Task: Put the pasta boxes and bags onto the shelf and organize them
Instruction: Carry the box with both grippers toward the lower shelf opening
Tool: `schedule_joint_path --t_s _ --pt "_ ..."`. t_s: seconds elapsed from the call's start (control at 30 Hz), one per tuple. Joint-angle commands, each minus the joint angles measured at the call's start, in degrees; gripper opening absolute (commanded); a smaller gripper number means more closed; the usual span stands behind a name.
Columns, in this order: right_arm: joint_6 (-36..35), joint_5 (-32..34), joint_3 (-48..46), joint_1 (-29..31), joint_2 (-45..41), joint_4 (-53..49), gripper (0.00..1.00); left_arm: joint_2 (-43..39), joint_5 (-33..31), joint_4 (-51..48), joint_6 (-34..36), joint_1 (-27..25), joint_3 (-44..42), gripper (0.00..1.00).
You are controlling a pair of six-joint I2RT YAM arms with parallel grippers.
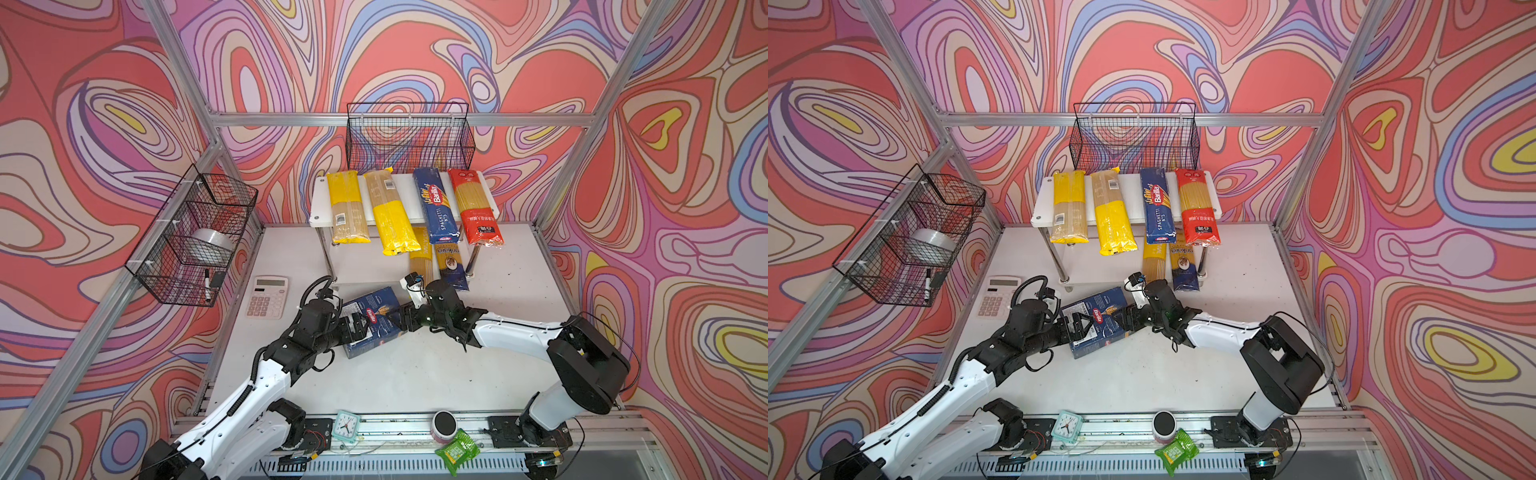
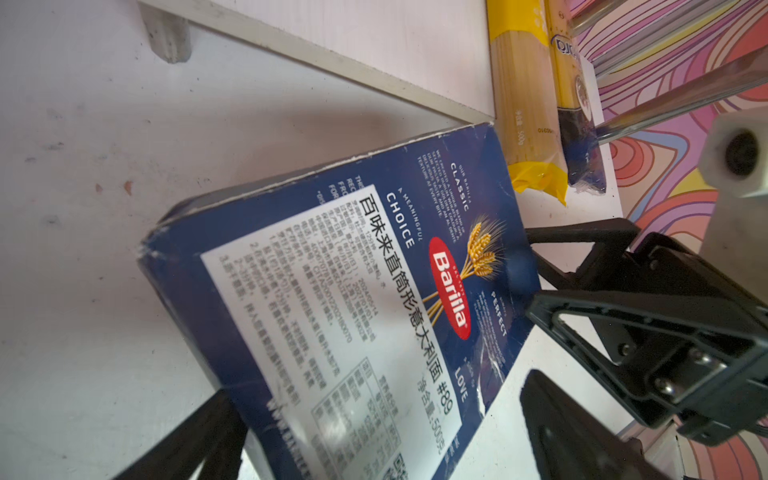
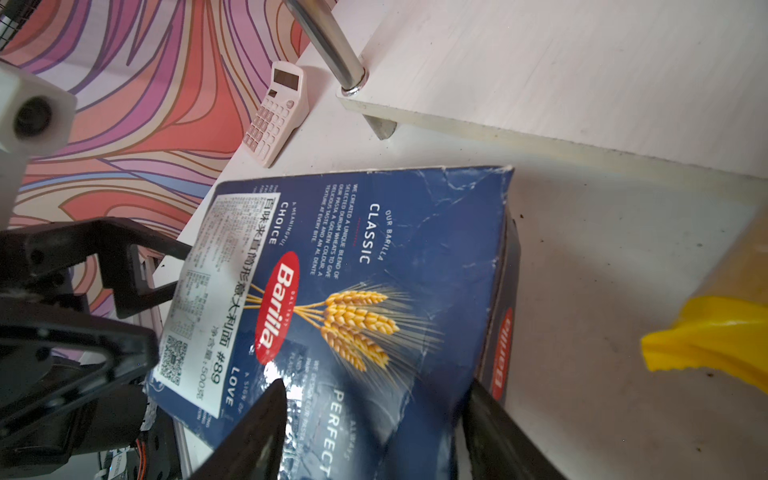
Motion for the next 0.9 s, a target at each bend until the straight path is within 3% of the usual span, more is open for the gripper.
schedule_joint_path --t_s 0.0,0.47,0.87 --pt "-1.99 -7.28 4.73 2.8 -2.3 5.45 0.67 -0.08 4.7 12.09 2.58 -0.95 4.06 1.0" --pt "-4.01 -5.32 10.3 2.76 0.4 3.34 0.68 3.55 0.04 11.56 6.25 -0.87 7.37 1.0" --pt "-4.47 -5.67 13.31 2.8 3.79 3.18 0.68 11.17 2.19 18.68 8.09 -0.84 10.87 1.0"
